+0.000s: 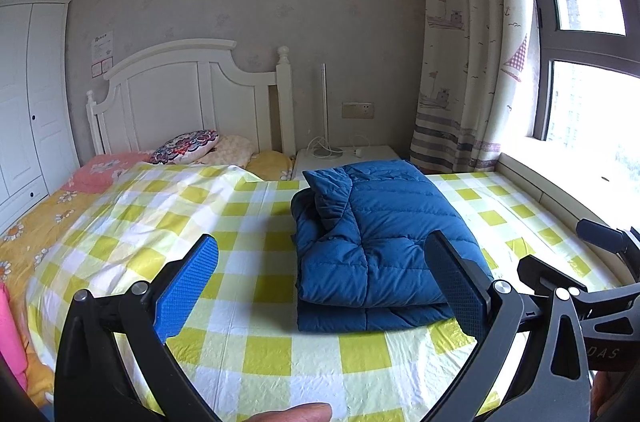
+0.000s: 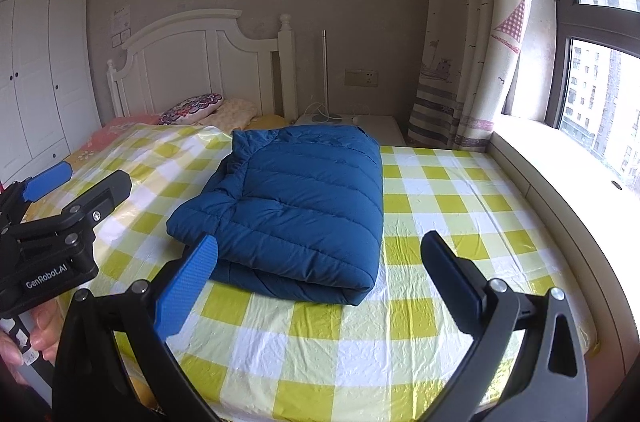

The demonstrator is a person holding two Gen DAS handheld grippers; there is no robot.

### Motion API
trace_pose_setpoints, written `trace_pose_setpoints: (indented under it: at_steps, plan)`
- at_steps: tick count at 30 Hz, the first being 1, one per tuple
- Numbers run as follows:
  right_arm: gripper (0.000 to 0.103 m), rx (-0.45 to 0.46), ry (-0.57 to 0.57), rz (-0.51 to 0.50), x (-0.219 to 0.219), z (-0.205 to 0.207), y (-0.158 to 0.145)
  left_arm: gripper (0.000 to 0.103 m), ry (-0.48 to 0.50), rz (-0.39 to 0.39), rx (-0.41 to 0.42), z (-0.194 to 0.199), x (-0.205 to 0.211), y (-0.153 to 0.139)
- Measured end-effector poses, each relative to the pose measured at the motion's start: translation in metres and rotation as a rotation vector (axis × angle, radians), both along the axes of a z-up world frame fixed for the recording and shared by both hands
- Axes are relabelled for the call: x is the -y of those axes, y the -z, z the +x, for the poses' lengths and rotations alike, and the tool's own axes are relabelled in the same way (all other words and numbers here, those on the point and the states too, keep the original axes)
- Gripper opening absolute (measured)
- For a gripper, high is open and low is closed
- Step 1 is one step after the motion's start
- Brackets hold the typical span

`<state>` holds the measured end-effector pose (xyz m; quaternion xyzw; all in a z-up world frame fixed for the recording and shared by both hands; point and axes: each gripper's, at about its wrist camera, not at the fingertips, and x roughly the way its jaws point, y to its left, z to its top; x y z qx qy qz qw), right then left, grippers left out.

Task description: Fold large clothes

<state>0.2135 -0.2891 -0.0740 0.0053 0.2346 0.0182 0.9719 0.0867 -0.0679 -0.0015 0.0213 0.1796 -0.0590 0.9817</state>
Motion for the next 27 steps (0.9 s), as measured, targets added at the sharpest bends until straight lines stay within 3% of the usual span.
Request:
trace_pose_setpoints:
  at_steps: [27]
  plan:
    - [0.101,-0.003,-0.01,-0.053,-0.019,-0.003,0.001,0.099,-0.049,0.0,-0.057,0.001,-0.013,0.009]
